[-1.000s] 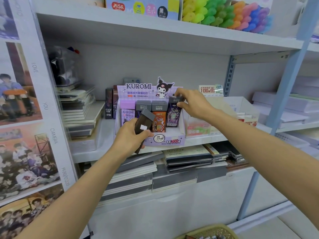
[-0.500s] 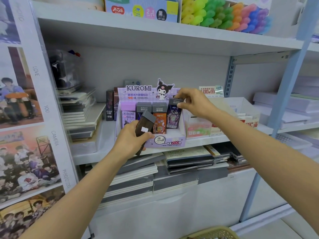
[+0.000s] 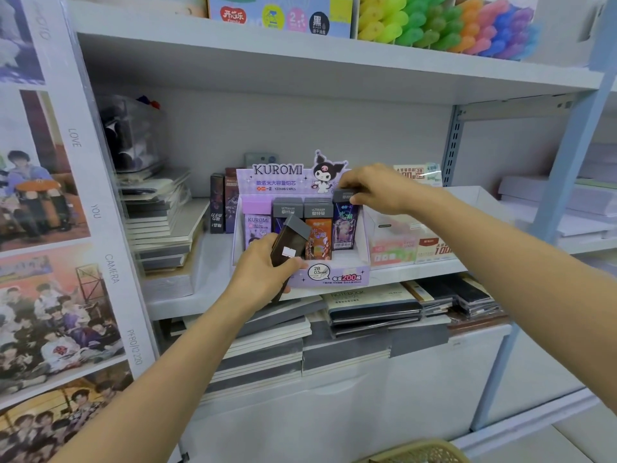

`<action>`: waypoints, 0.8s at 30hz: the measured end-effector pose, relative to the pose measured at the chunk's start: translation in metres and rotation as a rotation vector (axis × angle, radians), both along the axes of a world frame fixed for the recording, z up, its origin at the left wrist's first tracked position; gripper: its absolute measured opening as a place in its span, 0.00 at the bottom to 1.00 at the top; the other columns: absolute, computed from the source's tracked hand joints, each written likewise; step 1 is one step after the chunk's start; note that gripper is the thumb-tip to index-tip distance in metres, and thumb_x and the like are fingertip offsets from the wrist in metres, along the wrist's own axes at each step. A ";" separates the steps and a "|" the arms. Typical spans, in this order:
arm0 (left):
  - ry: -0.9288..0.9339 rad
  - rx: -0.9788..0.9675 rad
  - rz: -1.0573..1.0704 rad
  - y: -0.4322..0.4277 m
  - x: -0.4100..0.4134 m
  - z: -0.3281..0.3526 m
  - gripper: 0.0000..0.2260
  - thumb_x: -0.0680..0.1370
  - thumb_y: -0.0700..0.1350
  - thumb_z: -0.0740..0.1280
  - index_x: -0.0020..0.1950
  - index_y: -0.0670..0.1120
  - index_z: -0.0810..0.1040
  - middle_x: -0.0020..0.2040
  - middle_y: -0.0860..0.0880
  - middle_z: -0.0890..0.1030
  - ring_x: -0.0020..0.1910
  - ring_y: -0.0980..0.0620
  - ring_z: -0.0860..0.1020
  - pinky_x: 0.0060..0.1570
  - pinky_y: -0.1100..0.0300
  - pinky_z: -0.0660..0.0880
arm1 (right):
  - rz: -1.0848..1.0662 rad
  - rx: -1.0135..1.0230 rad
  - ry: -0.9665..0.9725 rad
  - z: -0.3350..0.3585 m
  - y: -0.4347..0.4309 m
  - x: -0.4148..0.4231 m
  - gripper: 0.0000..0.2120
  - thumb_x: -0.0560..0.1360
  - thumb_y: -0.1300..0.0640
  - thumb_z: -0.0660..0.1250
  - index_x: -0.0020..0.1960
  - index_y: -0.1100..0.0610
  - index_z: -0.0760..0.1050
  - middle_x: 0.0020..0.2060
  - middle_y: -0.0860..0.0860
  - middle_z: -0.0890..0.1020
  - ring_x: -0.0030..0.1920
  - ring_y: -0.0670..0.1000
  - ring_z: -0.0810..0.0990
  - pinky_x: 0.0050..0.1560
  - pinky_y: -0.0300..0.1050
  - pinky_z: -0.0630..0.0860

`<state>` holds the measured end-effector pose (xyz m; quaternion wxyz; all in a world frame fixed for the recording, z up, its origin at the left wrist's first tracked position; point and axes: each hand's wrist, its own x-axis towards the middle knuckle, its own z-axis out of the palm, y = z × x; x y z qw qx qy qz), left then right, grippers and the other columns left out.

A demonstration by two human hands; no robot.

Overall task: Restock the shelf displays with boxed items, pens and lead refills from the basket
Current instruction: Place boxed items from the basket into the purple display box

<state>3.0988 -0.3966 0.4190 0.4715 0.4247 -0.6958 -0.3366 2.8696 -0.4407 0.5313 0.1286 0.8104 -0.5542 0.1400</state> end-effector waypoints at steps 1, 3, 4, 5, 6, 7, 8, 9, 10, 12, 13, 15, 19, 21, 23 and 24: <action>-0.012 -0.007 0.013 -0.001 -0.001 0.000 0.05 0.77 0.42 0.69 0.48 0.52 0.75 0.45 0.44 0.82 0.33 0.51 0.78 0.28 0.66 0.75 | -0.005 -0.032 -0.017 -0.004 0.001 0.003 0.11 0.78 0.63 0.65 0.60 0.58 0.77 0.54 0.54 0.81 0.49 0.52 0.76 0.50 0.49 0.73; -0.033 -0.021 0.036 -0.002 -0.001 -0.002 0.05 0.78 0.43 0.69 0.51 0.50 0.75 0.44 0.44 0.81 0.32 0.50 0.79 0.29 0.63 0.77 | 0.027 -0.078 -0.102 -0.014 0.003 0.009 0.12 0.78 0.62 0.64 0.61 0.58 0.77 0.55 0.54 0.81 0.50 0.53 0.77 0.51 0.48 0.74; -0.040 -0.035 0.041 -0.002 0.000 -0.002 0.05 0.77 0.43 0.69 0.51 0.49 0.76 0.44 0.44 0.81 0.34 0.48 0.79 0.31 0.59 0.79 | 0.062 -0.089 -0.150 -0.018 0.005 0.010 0.12 0.79 0.60 0.64 0.62 0.58 0.77 0.55 0.54 0.81 0.51 0.53 0.78 0.50 0.45 0.74; -0.045 -0.067 0.047 -0.001 0.000 -0.002 0.06 0.77 0.44 0.69 0.52 0.48 0.76 0.44 0.45 0.82 0.36 0.46 0.80 0.35 0.54 0.80 | 0.095 -0.098 -0.187 -0.023 0.006 0.010 0.13 0.79 0.59 0.64 0.63 0.58 0.77 0.56 0.53 0.81 0.52 0.53 0.79 0.50 0.43 0.73; -0.049 -0.117 0.049 0.000 -0.001 -0.002 0.06 0.76 0.45 0.70 0.52 0.49 0.77 0.44 0.46 0.83 0.39 0.45 0.81 0.38 0.50 0.81 | 0.118 -0.102 -0.212 -0.026 0.007 0.009 0.13 0.80 0.59 0.64 0.63 0.57 0.77 0.56 0.53 0.82 0.53 0.53 0.79 0.50 0.41 0.72; -0.050 -0.172 0.035 0.002 -0.002 -0.001 0.07 0.76 0.47 0.70 0.53 0.50 0.77 0.44 0.48 0.83 0.40 0.46 0.81 0.38 0.50 0.80 | 0.134 -0.105 -0.224 -0.027 0.009 0.008 0.12 0.80 0.59 0.64 0.62 0.57 0.77 0.56 0.53 0.82 0.53 0.53 0.79 0.50 0.41 0.71; -0.047 -0.212 0.005 0.003 -0.005 0.001 0.07 0.76 0.48 0.70 0.53 0.51 0.77 0.43 0.49 0.83 0.39 0.49 0.80 0.35 0.54 0.79 | 0.143 -0.111 -0.227 -0.027 0.009 0.006 0.12 0.80 0.59 0.63 0.62 0.57 0.78 0.56 0.53 0.82 0.52 0.53 0.79 0.49 0.39 0.70; -0.053 -0.227 -0.024 0.003 -0.008 0.002 0.07 0.76 0.48 0.69 0.53 0.51 0.77 0.42 0.49 0.83 0.36 0.50 0.79 0.32 0.57 0.77 | 0.155 -0.124 -0.227 -0.026 0.009 0.005 0.11 0.80 0.59 0.63 0.61 0.57 0.78 0.56 0.53 0.82 0.50 0.51 0.78 0.47 0.37 0.70; -0.076 -0.216 -0.041 0.003 -0.012 0.002 0.07 0.77 0.48 0.69 0.53 0.50 0.76 0.41 0.48 0.82 0.35 0.50 0.79 0.31 0.56 0.76 | 0.165 -0.138 -0.232 -0.025 0.009 0.005 0.11 0.80 0.60 0.63 0.60 0.57 0.78 0.55 0.53 0.82 0.46 0.49 0.77 0.44 0.32 0.68; -0.137 -0.155 -0.052 0.001 -0.017 0.001 0.05 0.78 0.46 0.68 0.52 0.48 0.75 0.39 0.45 0.79 0.34 0.47 0.80 0.35 0.52 0.78 | 0.168 -0.155 -0.243 -0.024 0.011 0.006 0.10 0.80 0.60 0.63 0.59 0.58 0.79 0.52 0.53 0.82 0.41 0.45 0.74 0.40 0.25 0.65; -0.137 -0.126 -0.056 0.000 -0.018 -0.001 0.05 0.78 0.45 0.67 0.52 0.47 0.74 0.38 0.44 0.79 0.33 0.49 0.80 0.36 0.52 0.78 | 0.158 -0.151 -0.231 -0.026 0.011 0.007 0.10 0.80 0.60 0.63 0.59 0.58 0.78 0.52 0.53 0.82 0.42 0.46 0.76 0.40 0.27 0.66; -0.113 -0.098 -0.060 -0.001 -0.019 -0.006 0.04 0.79 0.45 0.67 0.52 0.49 0.73 0.36 0.46 0.78 0.30 0.53 0.79 0.34 0.55 0.77 | 0.138 -0.126 -0.200 -0.029 0.011 0.007 0.10 0.80 0.60 0.63 0.59 0.58 0.78 0.53 0.54 0.82 0.49 0.51 0.79 0.46 0.36 0.69; -0.134 -0.108 -0.046 -0.001 -0.019 -0.008 0.05 0.79 0.46 0.66 0.54 0.50 0.73 0.38 0.46 0.79 0.29 0.56 0.78 0.31 0.60 0.77 | 0.127 -0.076 -0.185 -0.023 0.011 0.000 0.10 0.80 0.58 0.64 0.59 0.57 0.79 0.49 0.51 0.81 0.40 0.43 0.74 0.39 0.32 0.67; -0.127 -0.105 -0.061 -0.002 -0.018 -0.008 0.04 0.79 0.46 0.66 0.53 0.51 0.73 0.38 0.47 0.78 0.30 0.56 0.78 0.33 0.59 0.78 | 0.105 -0.042 -0.184 -0.023 0.008 0.001 0.10 0.80 0.58 0.64 0.60 0.58 0.79 0.50 0.52 0.82 0.41 0.47 0.75 0.41 0.38 0.68; -0.108 -0.102 -0.082 -0.002 -0.017 -0.009 0.04 0.79 0.46 0.66 0.52 0.53 0.73 0.37 0.48 0.78 0.30 0.55 0.78 0.34 0.55 0.79 | 0.080 -0.034 -0.214 -0.029 0.004 0.007 0.10 0.79 0.59 0.65 0.59 0.59 0.78 0.52 0.55 0.82 0.49 0.54 0.77 0.47 0.43 0.70; -0.101 -0.100 -0.090 -0.003 -0.016 -0.009 0.04 0.79 0.46 0.66 0.51 0.53 0.73 0.36 0.48 0.78 0.30 0.54 0.79 0.35 0.54 0.79 | 0.077 -0.060 -0.250 -0.033 0.003 0.010 0.11 0.78 0.60 0.66 0.60 0.59 0.78 0.53 0.56 0.82 0.52 0.55 0.78 0.50 0.44 0.71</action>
